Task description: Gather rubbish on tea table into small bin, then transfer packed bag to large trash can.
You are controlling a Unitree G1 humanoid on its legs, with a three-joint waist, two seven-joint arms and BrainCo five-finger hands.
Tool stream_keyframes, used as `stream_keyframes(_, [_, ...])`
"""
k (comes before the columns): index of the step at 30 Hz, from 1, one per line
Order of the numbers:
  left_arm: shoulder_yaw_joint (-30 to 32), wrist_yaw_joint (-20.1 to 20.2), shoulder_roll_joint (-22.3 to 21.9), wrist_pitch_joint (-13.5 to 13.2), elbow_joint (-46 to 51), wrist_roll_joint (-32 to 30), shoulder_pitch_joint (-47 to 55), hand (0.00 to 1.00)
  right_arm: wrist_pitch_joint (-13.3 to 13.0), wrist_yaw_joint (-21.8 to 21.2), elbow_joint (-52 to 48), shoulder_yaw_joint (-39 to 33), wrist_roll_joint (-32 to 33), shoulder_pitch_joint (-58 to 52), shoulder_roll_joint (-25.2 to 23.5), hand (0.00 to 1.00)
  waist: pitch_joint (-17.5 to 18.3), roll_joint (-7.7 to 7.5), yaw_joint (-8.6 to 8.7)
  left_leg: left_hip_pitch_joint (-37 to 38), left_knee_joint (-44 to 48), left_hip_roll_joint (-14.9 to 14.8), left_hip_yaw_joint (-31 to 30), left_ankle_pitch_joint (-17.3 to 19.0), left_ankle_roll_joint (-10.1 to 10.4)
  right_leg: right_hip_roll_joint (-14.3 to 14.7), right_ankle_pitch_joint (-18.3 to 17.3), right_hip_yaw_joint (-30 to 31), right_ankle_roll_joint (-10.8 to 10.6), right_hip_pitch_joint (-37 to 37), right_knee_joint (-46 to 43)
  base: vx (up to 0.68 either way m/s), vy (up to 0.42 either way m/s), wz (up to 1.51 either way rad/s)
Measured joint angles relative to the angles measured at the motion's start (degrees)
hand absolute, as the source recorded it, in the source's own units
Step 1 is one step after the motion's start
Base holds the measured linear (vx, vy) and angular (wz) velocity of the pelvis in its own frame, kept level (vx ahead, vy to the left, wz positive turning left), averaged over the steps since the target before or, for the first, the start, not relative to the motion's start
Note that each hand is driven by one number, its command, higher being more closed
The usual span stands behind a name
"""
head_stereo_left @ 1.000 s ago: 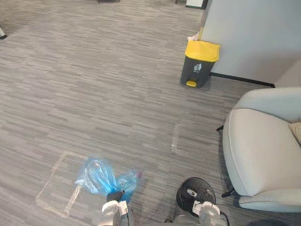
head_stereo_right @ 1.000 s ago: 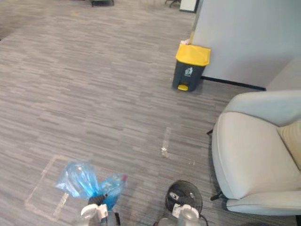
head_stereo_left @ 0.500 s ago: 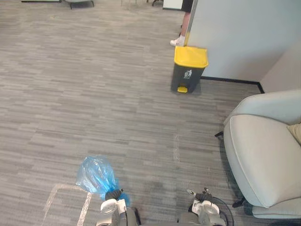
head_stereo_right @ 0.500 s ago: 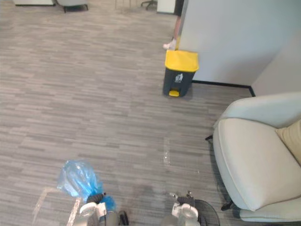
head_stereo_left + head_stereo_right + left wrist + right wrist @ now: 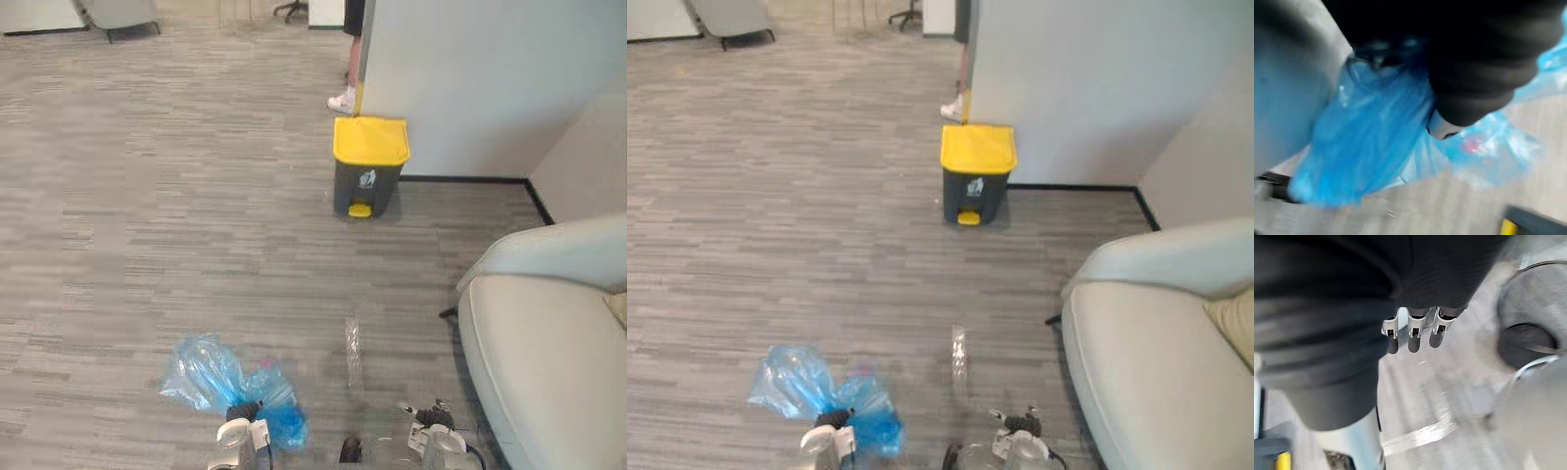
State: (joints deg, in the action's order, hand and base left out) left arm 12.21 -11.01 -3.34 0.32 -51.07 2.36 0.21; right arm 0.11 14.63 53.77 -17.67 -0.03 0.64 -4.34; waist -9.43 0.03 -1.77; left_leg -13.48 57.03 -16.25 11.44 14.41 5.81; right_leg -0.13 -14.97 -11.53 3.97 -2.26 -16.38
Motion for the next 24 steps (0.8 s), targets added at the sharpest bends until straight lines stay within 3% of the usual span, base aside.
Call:
stream_keyframes(3, [0.4, -0.1, 0.0, -0.1, 1.0, 0.0, -0.2, 1.00, 0.4, 0.2, 0.1, -0.6, 0.0, 0.2, -0.1, 0.00, -0.3, -0.38, -0.83, -3.6, -11.1, 1.2, 1.8, 0.8, -0.6, -1.4, 0.0, 2.6, -1.0, -3.7, 2.7, 0.42, 0.169, -0.69])
stream_keyframes(4, [0.1, 0.0, 0.0, -0.1, 0.9, 0.0, -0.4, 1.00, 0.4, 0.3, -0.1, -1.7, 0.0, 0.0, -0.1, 0.00, -0.4, -0.70, -1.15, -3.4, -23.3, 3.5, 2.5, -1.3, -2.1, -3.3, -0.6, 3.3, -3.0, -5.6, 3.4, 0.47, 0.255, -0.51])
stream_keyframes(5, [-0.1, 0.0, 0.0, -0.1, 0.8, 0.0, -0.5, 1.00, 0.4, 0.3, -0.4, -2.0, 0.0, -0.3, -0.1, 0.00, -0.4, -0.61, -1.13, -3.4, -28.0, 4.5, 2.0, -2.9, -2.4, -3.8, -1.0, 3.7, -3.7, -6.3, 3.8, 0.57, 0.372, -0.50])
stream_keyframes(6, [-0.3, 0.0, -0.1, -0.1, 0.5, 0.0, -0.5, 1.00, 0.3, 0.6, -0.6, -2.6, 0.0, -0.8, 0.0, 0.00, 0.3, 0.58, -1.14, -3.0, -35.4, 6.0, 0.1, -10.8, -1.6, -4.0, -2.1, 4.8, -5.6, -7.1, 4.2, 0.45, 0.316, -0.27])
stream_keyframes(7, [-0.2, -0.3, 0.8, 0.0, -0.2, 0.0, -1.0, 1.00, 0.5, 0.2, 1.3, -2.0, 0.0, -0.7, 0.3, 0.00, 1.1, -1.93, -1.07, -2.3, -35.6, 8.9, 0.9, -9.0, -2.6, -6.5, -2.1, 6.5, -6.6, -7.3, 4.7, 0.44, 0.307, -0.15])
stream_keyframes(9, [-0.3, -0.2, 0.9, 0.0, -0.7, -0.1, -1.6, 1.00, 0.6, 0.2, 1.3, -3.0, 0.0, -0.7, -0.1, 0.00, 1.5, -2.73, -1.04, -1.6, -35.1, 10.4, 2.9, -6.2, -3.5, -8.6, -0.7, 8.2, -6.5, -6.3, 2.2, 0.38, 0.247, -0.11])
stream_keyframes(10, [-0.3, -0.2, 0.8, 0.1, -1.0, -0.1, -1.6, 1.00, 0.6, 0.2, 1.2, -3.0, -0.1, -0.8, -0.1, 0.00, 1.5, -2.72, -1.44, -0.6, -34.3, 10.5, 4.3, -5.1, -4.3, -9.4, -0.1, 9.6, -7.5, -5.3, -0.9, 0.42, 0.297, -0.51])
stream_keyframes(11, [-0.3, -0.3, 0.8, 0.0, -1.1, -0.1, -1.2, 1.00, 0.6, 0.1, 1.1, -2.5, -0.1, -0.7, 0.0, 0.00, 1.4, -2.63, -1.49, 1.5, -34.1, 10.9, 5.6, -3.2, -4.9, -10.3, 1.1, 10.8, -9.4, -3.4, -6.9, 0.41, 0.286, -0.75])
stream_keyframes(12, [-0.4, -0.3, 0.9, 0.1, -1.6, -0.4, -0.7, 1.00, 0.6, -0.2, 1.1, -1.7, -0.2, -0.5, 0.0, 0.00, 1.2, -2.45, -1.60, 5.2, -35.2, 11.4, 7.1, -1.5, -5.4, -11.3, 4.6, 12.7, -11.8, 1.9, -19.5, 0.41, 0.272, -0.61])
stream_keyframes(13, [-0.4, -0.3, 1.0, 0.1, -1.8, -0.7, -0.5, 1.00, 0.6, -0.2, 1.1, -1.5, -0.5, -0.5, 0.0, 0.00, 1.0, -2.20, -1.39, 6.9, -35.7, 11.7, 7.1, -0.8, -5.5, -11.2, 8.6, 13.4, -13.1, 4.7, -26.4, 0.40, 0.215, -0.21])
stream_keyframes(14, [-0.6, -0.5, 1.0, 0.1, -2.0, -0.7, -0.8, 1.00, 0.6, -0.2, 0.6, -1.5, -1.1, -0.8, 0.4, 0.00, 0.7, -1.62, -0.19, 10.0, -36.5, 11.8, 7.0, -0.3, -5.5, -10.9, 9.0, 13.7, -13.6, 8.8, -36.5, 0.37, 0.141, 0.14])
stream_keyframes(15, [-0.9, -1.2, 1.1, 0.1, -2.7, -0.8, -0.8, 1.00, 0.2, 0.0, -0.1, -1.5, -2.2, -0.9, 0.4, 0.00, 0.4, -1.32, -0.02, 13.0, -37.9, 11.8, 7.0, -0.3, -5.5, -10.7, 7.0, 11.9, -12.8, 12.8, -42.8, 0.43, 0.109, 0.18])
stream_keyframes(17, [-0.9, -1.3, 1.1, 0.1, -3.2, -1.0, -0.9, 1.00, 0.1, -0.1, -0.8, -1.4, -2.3, -0.9, 0.3, 0.00, 0.4, -1.34, 0.00, 17.1, -41.4, 11.8, 7.0, -0.1, -5.2, -10.7, 4.7, 8.3, -10.9, 18.0, -43.3, 0.37, 0.023, 0.12])
stream_keyframes(20, [-0.4, -1.3, 1.0, 0.1, -4.3, -1.0, -1.4, 1.00, -0.1, -0.1, -1.1, -2.4, -2.3, -0.1, 0.4, 0.00, 0.1, -1.55, 0.08, 21.7, -45.1, 11.6, 6.5, 0.9, -4.2, -9.8, 2.8, 3.7, -8.8, 23.4, -30.9, 0.33, -0.094, 0.17])
stream_keyframes(22, [-0.4, -1.2, 0.9, 0.1, -4.7, -1.0, -1.4, 1.00, -0.1, -0.1, -1.1, -2.3, -2.3, 0.0, 0.4, 0.00, 0.1, -1.46, 1.14, 23.7, -46.5, 11.2, 5.1, 1.9, -2.6, -8.2, 5.2, 1.7, -7.1, 22.2, -17.3, 0.39, -0.220, 0.39])
stream_keyframes(23, [-0.3, -1.2, 1.0, 0.1, -4.7, -1.1, -1.3, 1.00, 0.0, -0.1, -0.7, -2.4, -2.3, -0.3, 0.4, 0.00, 0.2, -2.45, 1.44, 25.1, -47.0, 12.2, 3.5, 3.1, -1.5, -7.9, 9.7, 1.7, -6.4, 21.0, -9.2, 0.47, -0.278, 0.41])
stream_keyframes(24, [-0.1, -1.2, 0.1, 0.2, -5.3, -1.1, -1.6, 1.00, 0.1, -0.2, -0.7, -2.7, -2.3, 0.0, 1.5, 0.00, -0.6, -0.84, 1.65, 26.8, -46.7, 11.1, 1.9, 4.8, -1.3, -6.8, 9.1, 1.3, -4.4, 20.2, -11.7, 0.40, -0.216, 0.29])
